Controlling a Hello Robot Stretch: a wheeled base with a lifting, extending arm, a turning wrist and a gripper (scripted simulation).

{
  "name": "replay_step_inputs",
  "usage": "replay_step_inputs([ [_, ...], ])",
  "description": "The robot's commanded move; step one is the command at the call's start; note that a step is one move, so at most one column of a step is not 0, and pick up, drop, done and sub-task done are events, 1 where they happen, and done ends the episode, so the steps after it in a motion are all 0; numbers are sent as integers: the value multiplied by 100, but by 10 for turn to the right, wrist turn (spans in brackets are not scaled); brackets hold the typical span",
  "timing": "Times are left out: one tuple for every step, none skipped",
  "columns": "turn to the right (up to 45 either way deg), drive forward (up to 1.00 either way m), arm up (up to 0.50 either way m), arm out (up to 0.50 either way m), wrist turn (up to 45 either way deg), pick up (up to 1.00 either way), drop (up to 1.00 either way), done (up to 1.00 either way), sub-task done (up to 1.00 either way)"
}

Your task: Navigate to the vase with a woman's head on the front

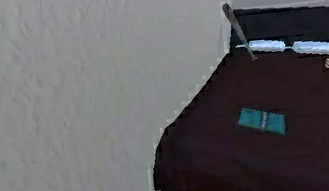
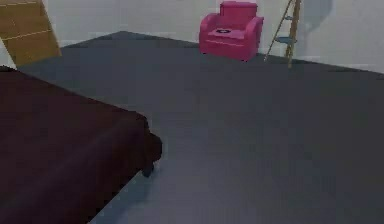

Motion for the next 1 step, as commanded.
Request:
replay_step_inputs([
  [450, 0, 0, 0, 0, 0, 0, 0, 0],
])
